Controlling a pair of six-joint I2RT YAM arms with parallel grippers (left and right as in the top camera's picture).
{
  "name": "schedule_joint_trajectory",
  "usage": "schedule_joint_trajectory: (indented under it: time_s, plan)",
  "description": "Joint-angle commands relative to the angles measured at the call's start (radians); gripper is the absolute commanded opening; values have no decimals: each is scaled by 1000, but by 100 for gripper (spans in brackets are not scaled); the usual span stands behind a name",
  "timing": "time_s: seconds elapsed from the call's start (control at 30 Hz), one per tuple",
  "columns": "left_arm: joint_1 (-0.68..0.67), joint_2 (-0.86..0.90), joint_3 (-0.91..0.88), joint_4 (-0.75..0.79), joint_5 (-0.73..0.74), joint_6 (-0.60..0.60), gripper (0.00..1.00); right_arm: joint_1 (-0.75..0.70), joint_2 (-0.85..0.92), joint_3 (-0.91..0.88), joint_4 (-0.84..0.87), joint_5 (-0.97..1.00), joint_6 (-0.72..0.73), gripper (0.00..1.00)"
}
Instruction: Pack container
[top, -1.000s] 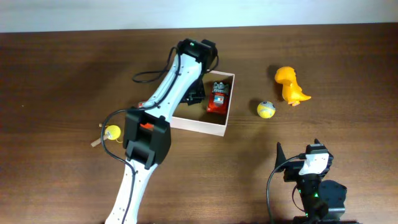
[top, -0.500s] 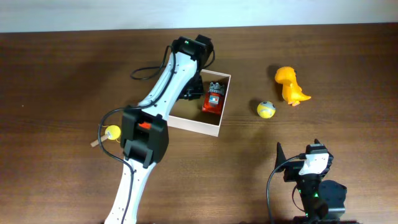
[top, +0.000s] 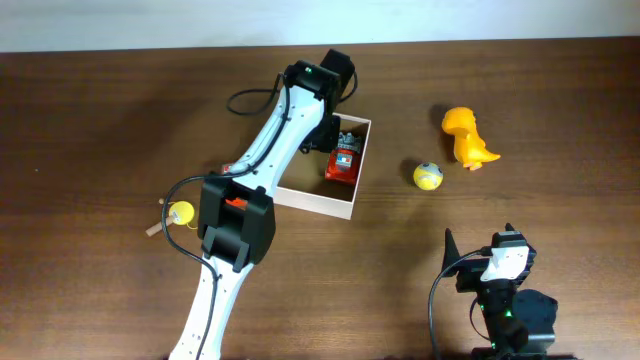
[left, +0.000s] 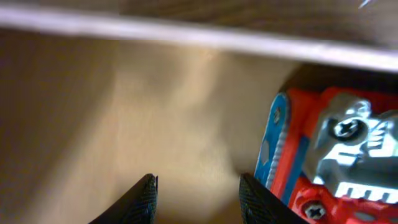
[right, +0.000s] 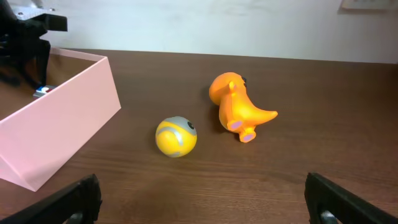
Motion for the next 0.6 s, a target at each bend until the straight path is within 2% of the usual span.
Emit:
schedule_joint_trajectory:
  time_s: [0.0,0.3,0.47,0.57]
  plan:
    - [5,1,45,-3,3,68,45,5,-10,-7,0,-13,-7,99]
    - [22,-61,271,-139,-26,62,45,5,-10,-7,0,-13,-6,99]
    - [88,-115,353,-304,-132,-37,50,5,-10,-7,0,-13,-7,99]
    - [148,-145,352,-309,-40,-31,54,5,-10,-7,-1,-12,-6,99]
